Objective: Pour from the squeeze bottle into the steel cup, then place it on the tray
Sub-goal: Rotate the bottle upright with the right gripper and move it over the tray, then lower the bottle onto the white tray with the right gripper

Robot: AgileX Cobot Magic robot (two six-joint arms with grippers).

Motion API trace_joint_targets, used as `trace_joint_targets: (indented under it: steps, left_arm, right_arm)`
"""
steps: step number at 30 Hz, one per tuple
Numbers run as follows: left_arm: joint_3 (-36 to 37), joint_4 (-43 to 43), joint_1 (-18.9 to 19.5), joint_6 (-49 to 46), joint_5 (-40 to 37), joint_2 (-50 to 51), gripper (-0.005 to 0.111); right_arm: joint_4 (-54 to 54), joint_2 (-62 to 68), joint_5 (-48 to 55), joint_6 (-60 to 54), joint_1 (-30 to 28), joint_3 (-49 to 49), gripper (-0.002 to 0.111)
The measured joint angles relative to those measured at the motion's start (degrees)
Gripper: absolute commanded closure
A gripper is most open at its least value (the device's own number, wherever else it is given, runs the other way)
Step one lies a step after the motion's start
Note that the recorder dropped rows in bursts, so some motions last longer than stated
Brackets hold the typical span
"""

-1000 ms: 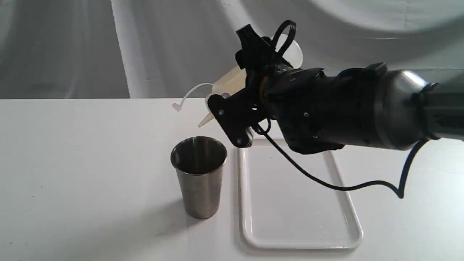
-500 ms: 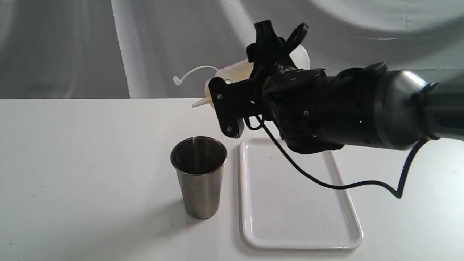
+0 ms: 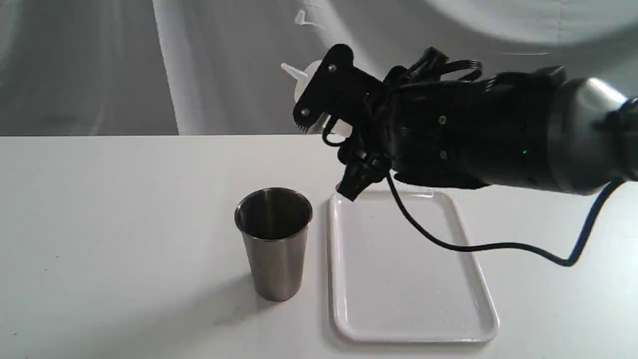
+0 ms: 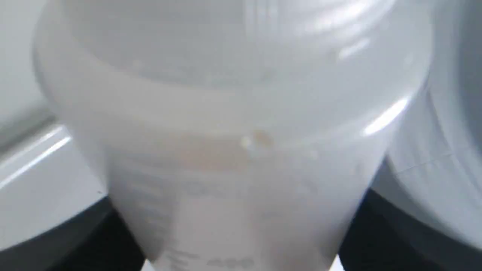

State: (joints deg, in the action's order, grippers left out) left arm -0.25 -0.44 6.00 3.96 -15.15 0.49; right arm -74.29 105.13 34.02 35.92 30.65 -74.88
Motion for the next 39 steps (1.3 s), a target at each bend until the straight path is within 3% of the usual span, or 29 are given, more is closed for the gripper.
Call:
trace_joint_targets:
  steps: [10,18,20,25,31,39]
  left_arm:
    - [0.0,0.0,0.0,0.0,0.0,0.0,0.098]
    - [0.0,0.0,0.0,0.0,0.0,0.0,0.098]
    - [0.0,0.0,0.0,0.0,0.0,0.0,0.098]
    - [0.0,0.0,0.0,0.0,0.0,0.0,0.098]
    - [0.0,0.0,0.0,0.0,0.0,0.0,0.098]
    - [0.0,0.0,0.0,0.0,0.0,0.0,0.098]
  right_arm:
    - [20.3,-2.7,-2.7,10.8,-1.4,-0.1,0.108]
    - [22.5,-2.7,-5.8,14.9,-2.2,3.7,0.108]
    - [20.0,-2.7,-7.8,19.2,-2.2,5.5,0.108]
    - [0.9,-2.7,-11.1,42.9,-2.2,10.9,0.108]
    - [-20.3,-2.7,-5.9,70.6,-2.3,16.5,0.108]
    - [-23.8,-2.7,-3.1,79.7,-3.0,17.1,0.108]
